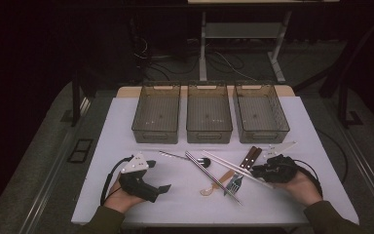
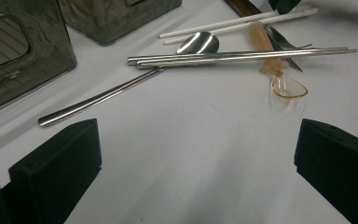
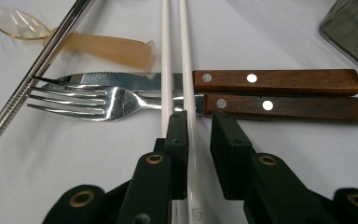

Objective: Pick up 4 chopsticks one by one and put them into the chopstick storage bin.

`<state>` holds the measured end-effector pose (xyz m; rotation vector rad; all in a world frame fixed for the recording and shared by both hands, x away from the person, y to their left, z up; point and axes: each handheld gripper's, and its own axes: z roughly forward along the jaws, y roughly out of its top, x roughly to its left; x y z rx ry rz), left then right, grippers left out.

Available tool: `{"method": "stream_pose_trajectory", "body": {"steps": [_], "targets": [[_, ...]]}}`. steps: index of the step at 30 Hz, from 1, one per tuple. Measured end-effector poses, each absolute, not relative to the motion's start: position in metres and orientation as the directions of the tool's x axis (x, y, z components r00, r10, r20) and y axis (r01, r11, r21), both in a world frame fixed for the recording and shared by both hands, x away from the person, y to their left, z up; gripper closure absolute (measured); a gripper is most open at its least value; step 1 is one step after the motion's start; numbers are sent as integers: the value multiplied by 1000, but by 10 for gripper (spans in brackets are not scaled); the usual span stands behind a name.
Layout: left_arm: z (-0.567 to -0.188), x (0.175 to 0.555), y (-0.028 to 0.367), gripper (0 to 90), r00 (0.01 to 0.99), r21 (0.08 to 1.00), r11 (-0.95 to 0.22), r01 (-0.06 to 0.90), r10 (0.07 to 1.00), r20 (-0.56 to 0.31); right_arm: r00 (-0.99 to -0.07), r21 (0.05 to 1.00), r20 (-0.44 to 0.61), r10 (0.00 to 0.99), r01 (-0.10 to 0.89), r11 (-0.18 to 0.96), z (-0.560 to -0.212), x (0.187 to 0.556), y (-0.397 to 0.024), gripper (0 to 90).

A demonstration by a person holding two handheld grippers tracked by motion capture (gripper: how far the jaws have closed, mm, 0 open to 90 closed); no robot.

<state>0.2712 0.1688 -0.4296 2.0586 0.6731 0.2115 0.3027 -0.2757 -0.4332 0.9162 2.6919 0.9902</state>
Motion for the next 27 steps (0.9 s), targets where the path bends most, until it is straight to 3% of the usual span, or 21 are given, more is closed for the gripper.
{"method": "stream_pose_trajectory", "body": {"steps": [27], "targets": [[-430,271,168,0,839,824,-423,378,533,-111,-836,585,27,548,457,670,-440,301,-271,806]]}}
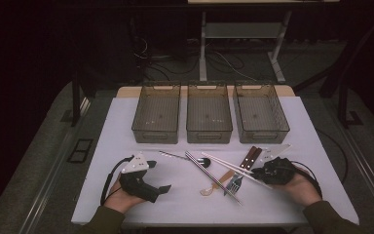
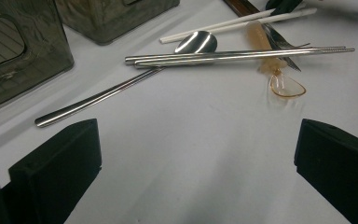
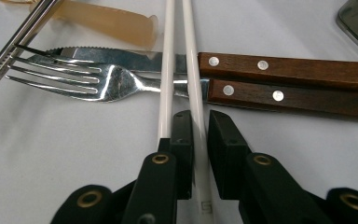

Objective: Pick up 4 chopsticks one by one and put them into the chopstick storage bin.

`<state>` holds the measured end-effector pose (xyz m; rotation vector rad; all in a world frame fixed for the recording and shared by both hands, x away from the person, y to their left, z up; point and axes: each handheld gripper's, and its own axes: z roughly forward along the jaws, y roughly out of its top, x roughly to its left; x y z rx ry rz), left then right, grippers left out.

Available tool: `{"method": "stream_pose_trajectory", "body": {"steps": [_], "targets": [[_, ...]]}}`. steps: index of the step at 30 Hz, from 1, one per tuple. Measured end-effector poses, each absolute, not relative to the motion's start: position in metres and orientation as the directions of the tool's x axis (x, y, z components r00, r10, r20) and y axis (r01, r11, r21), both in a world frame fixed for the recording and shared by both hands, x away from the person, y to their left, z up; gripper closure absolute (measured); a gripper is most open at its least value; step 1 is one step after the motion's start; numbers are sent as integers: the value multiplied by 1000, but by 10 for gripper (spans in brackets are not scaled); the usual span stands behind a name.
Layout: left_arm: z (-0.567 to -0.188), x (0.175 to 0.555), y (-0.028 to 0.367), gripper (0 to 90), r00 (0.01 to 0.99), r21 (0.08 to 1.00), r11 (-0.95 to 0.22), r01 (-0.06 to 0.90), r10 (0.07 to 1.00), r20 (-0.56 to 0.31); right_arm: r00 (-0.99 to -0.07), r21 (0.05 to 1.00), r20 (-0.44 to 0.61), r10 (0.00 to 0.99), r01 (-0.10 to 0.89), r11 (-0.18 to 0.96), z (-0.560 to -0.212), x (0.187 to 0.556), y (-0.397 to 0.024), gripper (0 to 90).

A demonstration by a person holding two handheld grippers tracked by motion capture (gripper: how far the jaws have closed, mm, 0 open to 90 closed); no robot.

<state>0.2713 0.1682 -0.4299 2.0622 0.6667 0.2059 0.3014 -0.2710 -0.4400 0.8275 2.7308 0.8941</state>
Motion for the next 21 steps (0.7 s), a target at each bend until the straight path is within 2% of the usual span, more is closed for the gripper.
{"method": "stream_pose_trajectory", "body": {"steps": [21], "targets": [[-431,271,167,0,842,821,-429,376,528,-110,-846,592,41,532,450,669,-440,303,-274,839]]}}
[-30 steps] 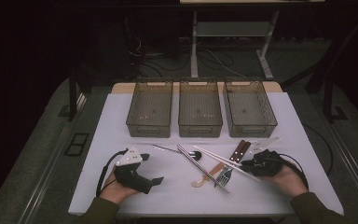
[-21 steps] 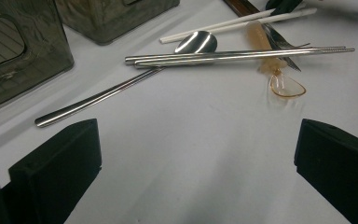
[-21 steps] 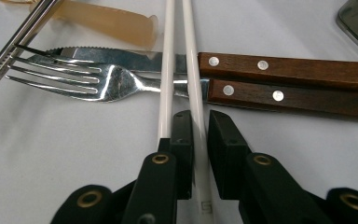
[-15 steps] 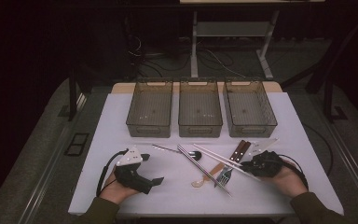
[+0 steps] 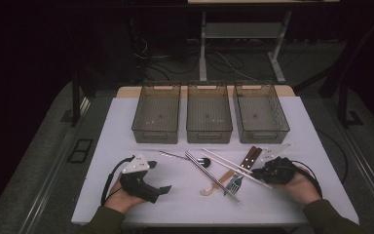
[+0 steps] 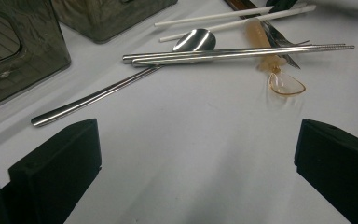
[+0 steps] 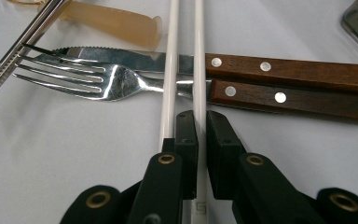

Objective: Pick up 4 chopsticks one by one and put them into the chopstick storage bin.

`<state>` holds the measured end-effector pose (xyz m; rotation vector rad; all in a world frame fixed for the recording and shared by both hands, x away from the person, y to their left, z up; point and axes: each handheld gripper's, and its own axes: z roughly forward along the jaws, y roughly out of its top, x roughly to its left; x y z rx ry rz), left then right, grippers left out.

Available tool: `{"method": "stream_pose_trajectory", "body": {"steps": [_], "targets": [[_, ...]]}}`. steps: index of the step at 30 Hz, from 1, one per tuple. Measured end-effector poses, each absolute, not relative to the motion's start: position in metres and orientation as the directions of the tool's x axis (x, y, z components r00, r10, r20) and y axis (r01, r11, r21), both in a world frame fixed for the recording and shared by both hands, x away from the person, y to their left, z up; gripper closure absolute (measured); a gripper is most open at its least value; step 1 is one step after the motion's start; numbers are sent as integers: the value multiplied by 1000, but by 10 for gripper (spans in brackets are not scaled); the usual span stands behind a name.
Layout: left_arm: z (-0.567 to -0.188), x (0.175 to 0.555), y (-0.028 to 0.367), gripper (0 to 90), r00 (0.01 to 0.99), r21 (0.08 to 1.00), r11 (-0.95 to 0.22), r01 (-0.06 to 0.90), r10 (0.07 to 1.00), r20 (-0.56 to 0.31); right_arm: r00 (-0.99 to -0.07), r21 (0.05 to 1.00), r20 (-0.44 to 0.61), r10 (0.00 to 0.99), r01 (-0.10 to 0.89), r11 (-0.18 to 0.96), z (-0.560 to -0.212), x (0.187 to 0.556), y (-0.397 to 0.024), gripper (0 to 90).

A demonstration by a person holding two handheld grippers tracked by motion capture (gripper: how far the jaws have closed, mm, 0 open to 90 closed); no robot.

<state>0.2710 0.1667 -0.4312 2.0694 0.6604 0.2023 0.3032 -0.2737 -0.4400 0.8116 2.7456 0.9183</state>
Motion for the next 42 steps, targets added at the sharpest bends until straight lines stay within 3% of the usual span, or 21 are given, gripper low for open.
{"method": "stream_pose_trajectory", "body": {"steps": [42], "targets": [[-436,272,165,0,841,819,-427,384,529,-119,-826,756,133,548,442,483,-400,313,-272,839]]}}
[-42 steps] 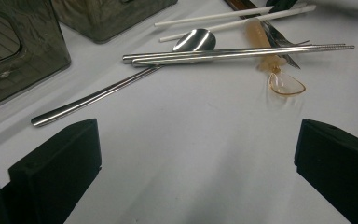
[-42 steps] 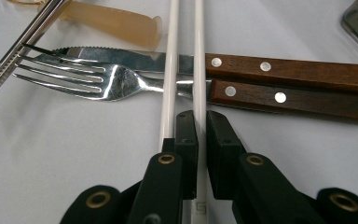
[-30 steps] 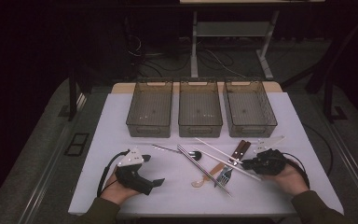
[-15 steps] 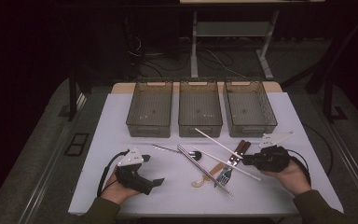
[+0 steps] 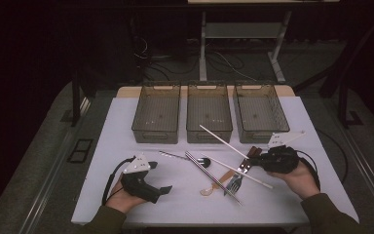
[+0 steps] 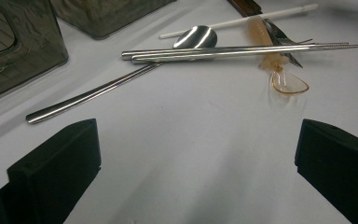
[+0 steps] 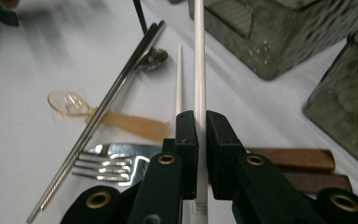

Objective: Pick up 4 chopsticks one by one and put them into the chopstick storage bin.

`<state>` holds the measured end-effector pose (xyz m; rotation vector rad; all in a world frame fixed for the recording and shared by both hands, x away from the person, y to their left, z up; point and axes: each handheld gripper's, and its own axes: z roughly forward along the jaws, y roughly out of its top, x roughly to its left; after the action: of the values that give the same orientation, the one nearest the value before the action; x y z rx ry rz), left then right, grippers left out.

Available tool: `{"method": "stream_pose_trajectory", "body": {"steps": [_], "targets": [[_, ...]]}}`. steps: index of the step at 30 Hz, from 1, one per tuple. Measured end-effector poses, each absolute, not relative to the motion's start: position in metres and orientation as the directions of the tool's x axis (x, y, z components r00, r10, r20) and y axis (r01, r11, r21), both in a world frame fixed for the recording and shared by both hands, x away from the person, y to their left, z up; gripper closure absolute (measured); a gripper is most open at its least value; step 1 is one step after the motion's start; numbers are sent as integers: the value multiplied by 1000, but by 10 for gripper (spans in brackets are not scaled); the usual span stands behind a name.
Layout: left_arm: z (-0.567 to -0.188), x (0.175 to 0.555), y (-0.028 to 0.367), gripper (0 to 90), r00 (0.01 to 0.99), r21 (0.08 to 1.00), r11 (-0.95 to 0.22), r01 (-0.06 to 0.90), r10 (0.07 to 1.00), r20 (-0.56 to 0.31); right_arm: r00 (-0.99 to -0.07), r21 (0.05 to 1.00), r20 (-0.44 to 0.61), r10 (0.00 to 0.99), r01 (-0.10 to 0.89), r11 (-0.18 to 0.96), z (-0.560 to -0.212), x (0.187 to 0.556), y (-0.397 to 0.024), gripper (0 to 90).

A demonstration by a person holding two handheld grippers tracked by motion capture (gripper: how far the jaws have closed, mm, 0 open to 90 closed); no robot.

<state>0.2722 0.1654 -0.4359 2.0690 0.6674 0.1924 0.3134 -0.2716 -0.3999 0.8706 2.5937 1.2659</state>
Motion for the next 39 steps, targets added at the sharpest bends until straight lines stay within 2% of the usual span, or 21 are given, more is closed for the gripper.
{"method": "stream_pose_trajectory", "body": {"steps": [17,39], "targets": [[-438,273,166,0,839,817,-425,390,530,-124,-823,795,148,549,429,428,-384,340,-234,839],[-438,273,166,0,840,817,-424,390,528,-127,-780,808,203,592,475,349,-370,376,-190,839]]}}
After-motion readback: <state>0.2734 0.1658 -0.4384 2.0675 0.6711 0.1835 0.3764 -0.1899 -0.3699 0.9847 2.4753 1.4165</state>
